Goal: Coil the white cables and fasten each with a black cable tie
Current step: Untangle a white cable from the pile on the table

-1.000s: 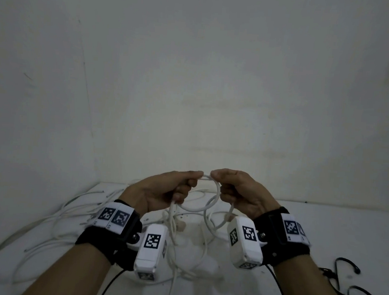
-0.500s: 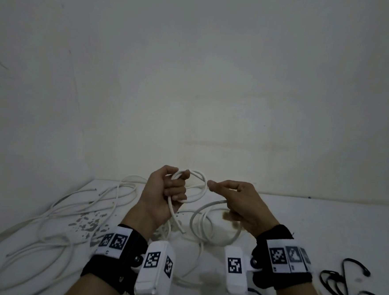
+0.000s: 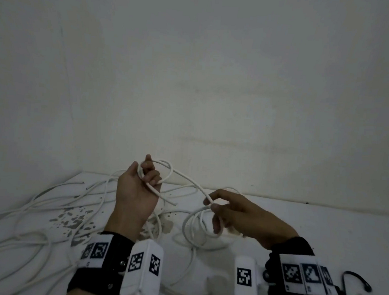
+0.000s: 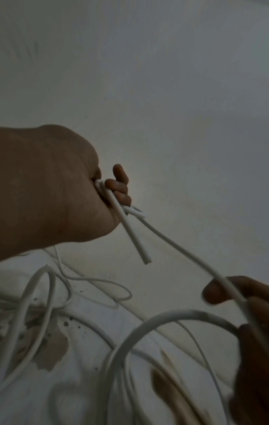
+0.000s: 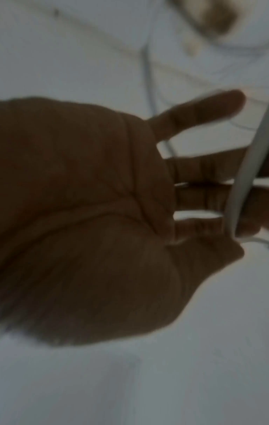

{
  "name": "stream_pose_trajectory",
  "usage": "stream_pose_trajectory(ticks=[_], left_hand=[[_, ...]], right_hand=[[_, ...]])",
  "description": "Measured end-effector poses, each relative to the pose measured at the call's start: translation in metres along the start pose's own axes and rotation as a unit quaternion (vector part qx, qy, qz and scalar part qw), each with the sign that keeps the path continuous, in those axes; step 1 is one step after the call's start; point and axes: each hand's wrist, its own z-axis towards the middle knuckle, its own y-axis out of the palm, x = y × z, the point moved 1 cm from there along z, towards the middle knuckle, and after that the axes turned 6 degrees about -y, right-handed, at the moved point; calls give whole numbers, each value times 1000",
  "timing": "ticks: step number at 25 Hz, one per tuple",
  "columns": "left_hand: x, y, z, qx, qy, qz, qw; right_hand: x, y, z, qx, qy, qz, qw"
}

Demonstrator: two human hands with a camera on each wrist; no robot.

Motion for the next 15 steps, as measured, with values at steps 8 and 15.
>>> stream_pose_trajectory(ticks=[8,15], left_hand=[[28,9,-9,-61,-18,115,991],[-5,25,-18,-73,-71,311,945]], right_hand=[[-8,11,10,43,22,-89,995],[-32,19,20,264,-51,-229,936]])
